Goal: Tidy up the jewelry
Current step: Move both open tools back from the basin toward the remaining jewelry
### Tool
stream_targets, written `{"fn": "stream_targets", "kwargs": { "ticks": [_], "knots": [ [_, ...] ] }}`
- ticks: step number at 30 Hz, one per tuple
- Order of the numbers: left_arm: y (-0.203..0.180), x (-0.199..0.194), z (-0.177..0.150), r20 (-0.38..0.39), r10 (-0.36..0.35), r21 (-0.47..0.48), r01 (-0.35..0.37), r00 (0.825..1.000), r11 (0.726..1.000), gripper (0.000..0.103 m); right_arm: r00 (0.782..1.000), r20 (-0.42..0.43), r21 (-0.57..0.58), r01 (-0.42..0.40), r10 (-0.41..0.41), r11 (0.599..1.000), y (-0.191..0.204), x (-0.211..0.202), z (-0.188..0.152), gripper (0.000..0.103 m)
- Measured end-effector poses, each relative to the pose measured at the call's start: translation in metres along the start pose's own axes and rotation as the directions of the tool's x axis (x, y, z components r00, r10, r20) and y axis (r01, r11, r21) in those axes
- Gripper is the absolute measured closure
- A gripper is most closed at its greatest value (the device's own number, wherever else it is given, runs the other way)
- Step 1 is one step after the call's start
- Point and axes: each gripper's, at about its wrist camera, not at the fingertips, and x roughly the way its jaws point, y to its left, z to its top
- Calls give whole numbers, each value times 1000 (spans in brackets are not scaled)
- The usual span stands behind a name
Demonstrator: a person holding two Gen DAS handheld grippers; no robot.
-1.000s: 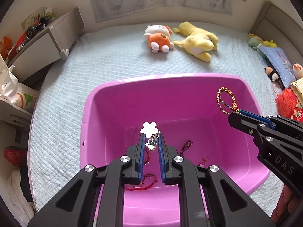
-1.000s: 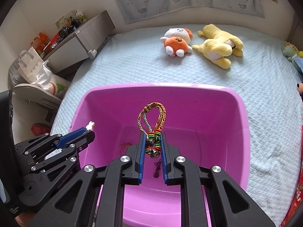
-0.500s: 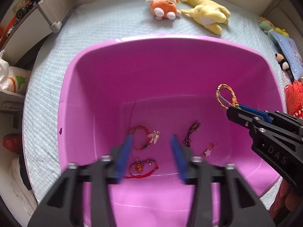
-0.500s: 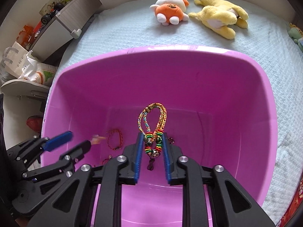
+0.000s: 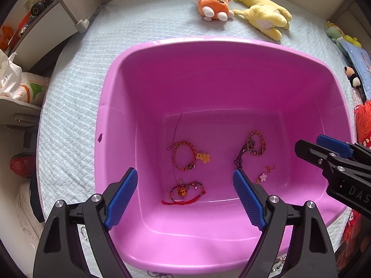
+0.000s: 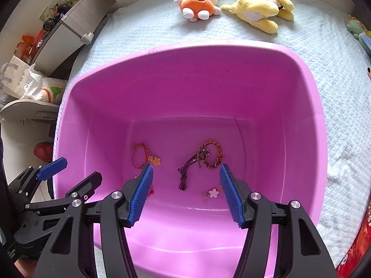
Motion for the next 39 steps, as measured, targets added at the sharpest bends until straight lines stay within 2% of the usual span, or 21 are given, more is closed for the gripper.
{"fn": "stream_targets", "kwargs": {
  "ticks": [15,30,39],
  "knots": [
    [8,-66,-40,59,-22,-5,22,998,1000,20,999,48,-10,12,-12,1000,16,-64,-52,43],
    [9,-119,-120,102,-54,48,49,993,998,20,994,109,-22,29,-27,999,37,-128,-135,41],
    [12,-129,-171,104,-78,61,72,991,996,20,992,120,34,45,-48,998,33,-147,-194,40]
  ]
}}
